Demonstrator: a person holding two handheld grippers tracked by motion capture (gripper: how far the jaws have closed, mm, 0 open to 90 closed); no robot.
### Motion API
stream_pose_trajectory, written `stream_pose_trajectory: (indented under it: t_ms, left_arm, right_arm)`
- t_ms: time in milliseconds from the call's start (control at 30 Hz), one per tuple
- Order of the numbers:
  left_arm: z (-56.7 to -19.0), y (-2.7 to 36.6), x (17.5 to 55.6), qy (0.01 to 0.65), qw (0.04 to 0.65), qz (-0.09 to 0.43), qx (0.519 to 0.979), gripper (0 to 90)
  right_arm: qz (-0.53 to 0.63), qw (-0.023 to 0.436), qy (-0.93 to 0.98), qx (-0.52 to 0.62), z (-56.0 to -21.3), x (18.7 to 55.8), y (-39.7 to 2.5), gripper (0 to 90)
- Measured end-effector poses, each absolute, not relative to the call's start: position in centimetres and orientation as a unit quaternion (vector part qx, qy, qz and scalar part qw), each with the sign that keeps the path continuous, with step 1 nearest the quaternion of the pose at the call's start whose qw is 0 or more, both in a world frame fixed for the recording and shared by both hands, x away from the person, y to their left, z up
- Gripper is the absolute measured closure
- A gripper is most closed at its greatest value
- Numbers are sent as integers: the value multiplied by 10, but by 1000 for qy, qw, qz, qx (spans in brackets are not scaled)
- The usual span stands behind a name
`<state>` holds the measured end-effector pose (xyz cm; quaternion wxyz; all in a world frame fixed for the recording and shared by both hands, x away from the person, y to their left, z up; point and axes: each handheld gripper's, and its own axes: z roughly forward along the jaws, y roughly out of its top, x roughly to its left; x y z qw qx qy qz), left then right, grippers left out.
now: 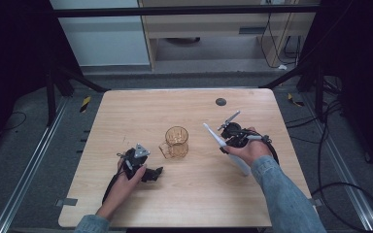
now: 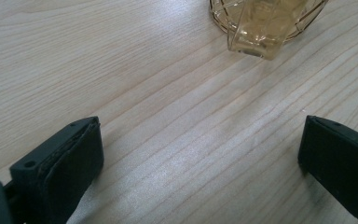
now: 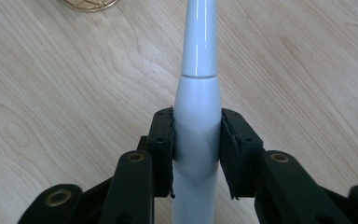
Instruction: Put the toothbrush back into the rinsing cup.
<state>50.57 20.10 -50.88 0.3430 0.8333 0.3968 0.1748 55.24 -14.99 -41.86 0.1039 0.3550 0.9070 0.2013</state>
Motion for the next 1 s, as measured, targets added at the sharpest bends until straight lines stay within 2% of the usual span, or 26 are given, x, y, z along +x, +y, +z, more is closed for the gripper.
stream_pose_trajectory:
  t_ms: [1000]
  left_arm:
    - [-509,201,506,396,343,175,834,0]
  right_arm:
    - [219,115,907,340,-397,547,-144,670]
